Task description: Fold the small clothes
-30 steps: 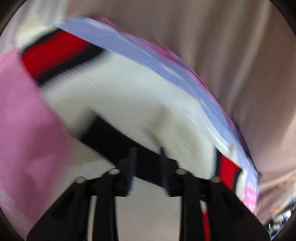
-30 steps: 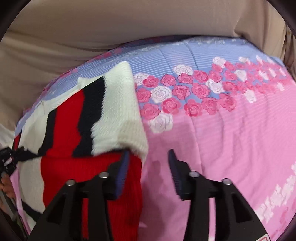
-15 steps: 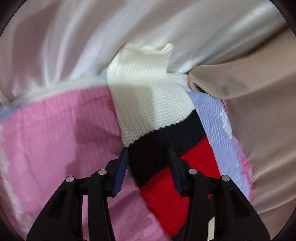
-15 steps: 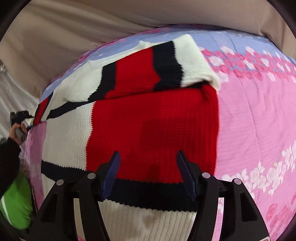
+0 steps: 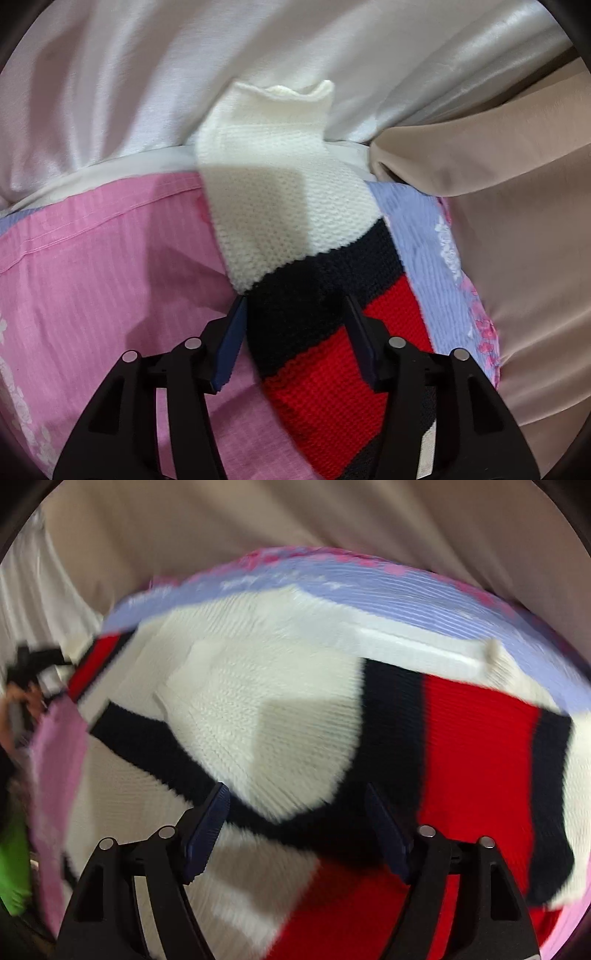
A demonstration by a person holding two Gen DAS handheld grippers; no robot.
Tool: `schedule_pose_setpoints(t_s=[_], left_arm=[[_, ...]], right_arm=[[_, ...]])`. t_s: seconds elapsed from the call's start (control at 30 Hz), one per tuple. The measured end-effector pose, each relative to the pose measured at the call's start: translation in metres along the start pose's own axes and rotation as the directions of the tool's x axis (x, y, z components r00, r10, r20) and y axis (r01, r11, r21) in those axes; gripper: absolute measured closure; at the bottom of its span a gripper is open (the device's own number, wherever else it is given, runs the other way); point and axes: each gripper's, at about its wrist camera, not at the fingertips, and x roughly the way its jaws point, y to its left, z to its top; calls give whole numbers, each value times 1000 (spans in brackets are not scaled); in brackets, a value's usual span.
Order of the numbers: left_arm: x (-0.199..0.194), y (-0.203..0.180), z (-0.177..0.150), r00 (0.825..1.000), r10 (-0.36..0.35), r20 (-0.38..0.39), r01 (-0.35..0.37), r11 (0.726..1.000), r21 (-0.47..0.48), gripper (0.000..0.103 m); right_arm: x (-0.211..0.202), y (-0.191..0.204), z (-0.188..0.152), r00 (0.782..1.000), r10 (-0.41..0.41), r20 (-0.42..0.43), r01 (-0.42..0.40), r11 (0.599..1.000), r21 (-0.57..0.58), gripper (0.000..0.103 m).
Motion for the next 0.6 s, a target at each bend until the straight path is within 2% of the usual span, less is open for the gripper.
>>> schedule_pose_setpoints(t_s=[0.03,0.07,0.1,0.13,0.17,0.2,0.23,0.27,0.3,0.33,0.4,0.43,0.47,0.53,0.6], left_arm=[[2,-4,0,1000,-28,-2,28,999,20,64],[3,-7,1,999,-52,-9,52,998,33,80],[5,-11,1,997,-75,-16,75,996,37,85],[5,-12,-1,996,-86,-16,86,996,37,84],[4,-16,-2,995,-97,-14,97,994,39,85],[4,-18,-4,995,-98,-14,99,994,41,85],[5,-21,-5,995,-98,-16,99,994,40,85],[7,-24,-7,995,-100,-20,101,994,35,85],[7,-25,-9,994,-104,-21,105,994,25,85],[6,-26,-10,994,-109,-19,110,994,24,85],[3,-28,-10,993,-113,-13,114,992,46,88],[0,-30,-9,994,-109,-4,109,992,66,89],[-5,-32,-9,994,-111,11,110,991,82,91],[-21,-39,-9,990,-129,52,124,988,98,92],[-50,-62,-18,977,-192,93,177,973,150,92]], right_arm=[[0,-6,7,1000,17,8,-17,999,50,89],[-3,-15,14,999,34,25,-37,991,131,93],[-10,-24,21,996,48,70,-62,975,215,93],[-16,-28,27,992,53,112,-81,961,263,93],[-20,-24,34,988,62,139,-98,958,270,92],[-16,-14,38,989,73,129,-101,969,227,90],[-7,-3,41,993,87,81,-99,982,163,83],[7,10,39,995,95,0,-95,992,89,81],[11,14,35,995,94,-31,-92,994,60,81],[5,10,29,993,115,1,-115,992,49,81],[-21,-17,12,985,152,83,-160,982,104,68],[-33,-35,1,984,140,112,-157,974,164,48],[-44,-54,-12,983,127,134,-154,964,215,41],[-66,-97,-44,987,82,138,-119,951,286,41],[-83,-129,-70,993,18,118,-56,942,331,41]])
